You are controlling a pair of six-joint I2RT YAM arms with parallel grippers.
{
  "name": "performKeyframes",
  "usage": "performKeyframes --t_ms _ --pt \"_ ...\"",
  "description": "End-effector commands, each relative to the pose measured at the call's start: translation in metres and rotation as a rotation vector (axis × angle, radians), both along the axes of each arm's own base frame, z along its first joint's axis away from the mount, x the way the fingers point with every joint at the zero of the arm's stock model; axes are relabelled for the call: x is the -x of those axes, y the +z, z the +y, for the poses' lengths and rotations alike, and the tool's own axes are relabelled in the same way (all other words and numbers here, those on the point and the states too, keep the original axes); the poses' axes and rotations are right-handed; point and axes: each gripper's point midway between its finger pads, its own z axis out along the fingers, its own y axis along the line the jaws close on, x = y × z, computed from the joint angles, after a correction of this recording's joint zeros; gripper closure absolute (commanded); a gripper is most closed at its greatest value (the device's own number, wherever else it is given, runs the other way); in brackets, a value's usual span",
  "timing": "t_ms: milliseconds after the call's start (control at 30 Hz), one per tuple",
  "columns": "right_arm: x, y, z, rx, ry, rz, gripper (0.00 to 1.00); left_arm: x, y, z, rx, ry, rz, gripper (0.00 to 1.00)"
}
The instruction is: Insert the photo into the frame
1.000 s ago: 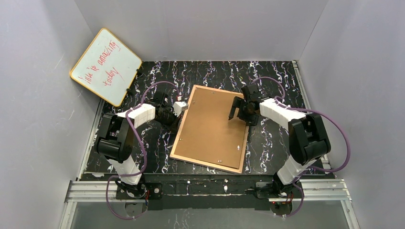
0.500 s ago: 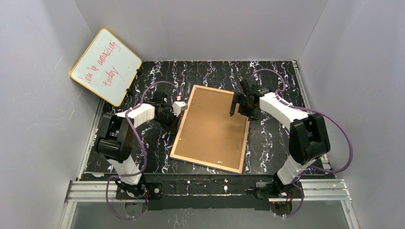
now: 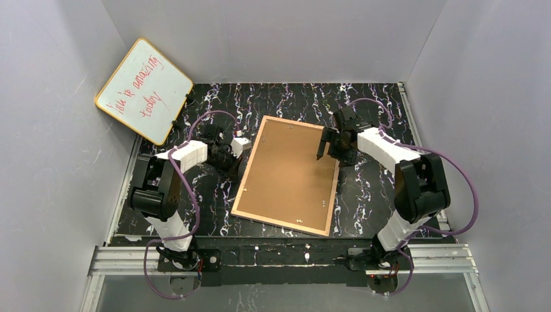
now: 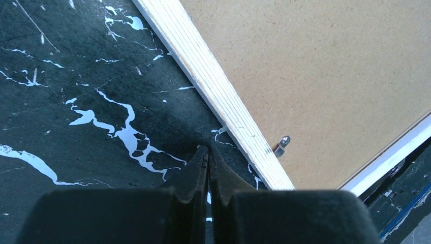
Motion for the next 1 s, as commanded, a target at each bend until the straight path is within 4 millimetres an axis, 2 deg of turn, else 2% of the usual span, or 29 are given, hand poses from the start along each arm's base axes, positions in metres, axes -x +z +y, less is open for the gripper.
performKeyframes --t_ms 0,100,267,500,600,833,967 --pt "-0.004 -0.012 0.009 -0.050 0.009 0.013 0.09 0.001 0.010 -0.003 0.027 -0.017 -0.004 1.00" --pt "-0.003 -0.022 0.008 -0.040 0.005 0.029 0.15 0.002 0.009 -0.004 0.029 -0.017 0.001 1.00" --pt "-0.002 -0.026 0.005 -0.039 -0.015 0.024 0.23 0.004 0.006 -0.003 0.025 -0.020 0.004 1.00" --pt "0.001 -0.048 -0.006 0.030 -0.032 0.069 0.26 0.007 0.005 -0.004 0.036 -0.021 0.012 1.00" --pt "0.000 -0.050 -0.011 0.061 -0.035 0.069 0.27 0.010 0.004 -0.005 0.042 -0.024 0.021 1.00" --pt "-0.013 -0.046 -0.003 0.056 0.002 0.071 0.28 0.026 -0.001 -0.009 0.071 -0.041 0.063 1.00" --pt "-0.035 -0.013 0.013 -0.011 0.019 -0.003 0.29 0.043 -0.002 -0.015 0.100 -0.077 0.090 1.00"
